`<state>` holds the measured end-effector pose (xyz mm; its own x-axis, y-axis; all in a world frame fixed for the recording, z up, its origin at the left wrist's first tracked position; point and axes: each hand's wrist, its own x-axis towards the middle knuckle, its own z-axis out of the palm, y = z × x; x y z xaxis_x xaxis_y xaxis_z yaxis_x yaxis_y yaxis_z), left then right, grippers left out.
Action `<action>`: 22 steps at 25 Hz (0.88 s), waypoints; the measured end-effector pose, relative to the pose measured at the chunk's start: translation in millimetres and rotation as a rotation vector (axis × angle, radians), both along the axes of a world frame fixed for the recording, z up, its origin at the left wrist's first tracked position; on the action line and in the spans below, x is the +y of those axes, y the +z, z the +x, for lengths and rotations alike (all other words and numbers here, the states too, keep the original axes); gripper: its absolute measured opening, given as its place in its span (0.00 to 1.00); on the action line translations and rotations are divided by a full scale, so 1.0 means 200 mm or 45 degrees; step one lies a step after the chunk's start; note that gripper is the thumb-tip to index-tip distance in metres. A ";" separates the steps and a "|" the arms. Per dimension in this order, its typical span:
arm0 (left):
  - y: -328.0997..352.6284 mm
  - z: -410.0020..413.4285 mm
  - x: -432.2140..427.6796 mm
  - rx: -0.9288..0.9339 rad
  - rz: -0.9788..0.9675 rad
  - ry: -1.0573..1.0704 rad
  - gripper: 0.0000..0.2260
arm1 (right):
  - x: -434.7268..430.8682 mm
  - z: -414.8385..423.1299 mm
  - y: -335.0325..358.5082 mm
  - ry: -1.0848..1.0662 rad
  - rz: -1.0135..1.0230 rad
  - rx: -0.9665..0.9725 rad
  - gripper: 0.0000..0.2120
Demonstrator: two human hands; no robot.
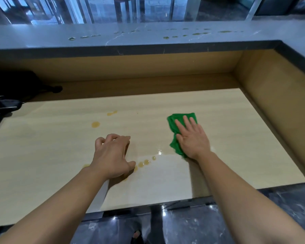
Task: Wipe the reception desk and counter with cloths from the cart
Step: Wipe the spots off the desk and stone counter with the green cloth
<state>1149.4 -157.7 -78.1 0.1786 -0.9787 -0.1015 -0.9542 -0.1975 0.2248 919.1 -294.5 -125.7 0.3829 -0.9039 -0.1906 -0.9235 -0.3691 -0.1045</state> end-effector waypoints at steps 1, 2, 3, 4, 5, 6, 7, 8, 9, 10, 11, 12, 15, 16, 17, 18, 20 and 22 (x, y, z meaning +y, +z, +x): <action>0.01 -0.01 0.02 -0.011 0.010 -0.024 0.36 | -0.01 -0.10 0.00 -0.060 -0.001 0.016 0.27; 0.01 -0.02 0.03 -0.037 0.031 -0.051 0.37 | -0.03 -0.19 0.01 -0.116 0.009 0.023 0.27; 0.02 -0.03 0.05 -0.067 0.058 -0.078 0.38 | -0.03 -0.24 0.02 -0.172 0.034 0.019 0.27; 0.02 -0.04 0.07 -0.096 0.089 -0.102 0.40 | -0.03 -0.26 0.03 -0.235 0.069 0.004 0.27; 0.02 -0.04 0.09 -0.121 0.118 -0.119 0.41 | -0.01 -0.24 0.04 -0.308 0.107 -0.022 0.27; 0.01 -0.05 0.11 -0.144 0.144 -0.129 0.41 | 0.01 -0.18 0.05 -0.384 0.140 -0.053 0.27; 0.00 -0.06 0.13 -0.169 0.165 -0.134 0.41 | 0.04 -0.10 0.06 -0.437 0.166 -0.079 0.28; -0.01 -0.06 0.15 -0.197 0.182 -0.133 0.40 | 0.08 0.00 0.07 -0.445 0.176 -0.088 0.28; -0.02 -0.07 0.16 -0.222 0.193 -0.126 0.39 | 0.14 0.10 0.06 -0.407 0.169 -0.084 0.28; -0.03 -0.07 0.18 -0.240 0.199 -0.114 0.37 | 0.21 0.21 0.05 -0.339 0.155 -0.081 0.28; -0.04 -0.07 0.19 -0.248 0.200 -0.100 0.36 | 0.29 0.32 0.04 -0.257 0.144 -0.083 0.28; -0.05 -0.07 0.19 -0.248 0.201 -0.087 0.34 | 0.37 0.42 0.03 -0.170 0.137 -0.085 0.28; -0.06 -0.08 0.19 -0.275 0.245 -0.056 0.29 | 0.54 0.58 0.01 0.107 0.107 -0.048 0.28; -0.06 -0.09 0.18 -0.289 0.271 -0.047 0.28 | 0.55 0.57 0.00 0.187 0.088 -0.043 0.28; -0.06 -0.10 0.18 -0.304 0.295 -0.041 0.27 | 0.53 0.53 0.00 0.257 0.068 -0.056 0.27; -0.06 -0.10 0.17 -0.323 0.320 -0.035 0.27 | 0.51 0.46 -0.01 0.308 0.050 -0.073 0.27; -0.05 -0.11 0.15 -0.362 0.371 -0.029 0.30 | 0.45 0.29 -0.01 0.317 0.009 -0.086 0.27; -0.04 -0.13 0.14 -0.375 0.408 -0.020 0.33 | 0.39 0.07 -0.01 0.200 -0.026 -0.072 0.27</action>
<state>1123.6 -129.5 -86.0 0.2304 -0.9089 -0.3475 -0.9719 -0.1976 -0.1276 933.2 -217.0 -127.1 0.5295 -0.8355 -0.1469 -0.8470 -0.5113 -0.1453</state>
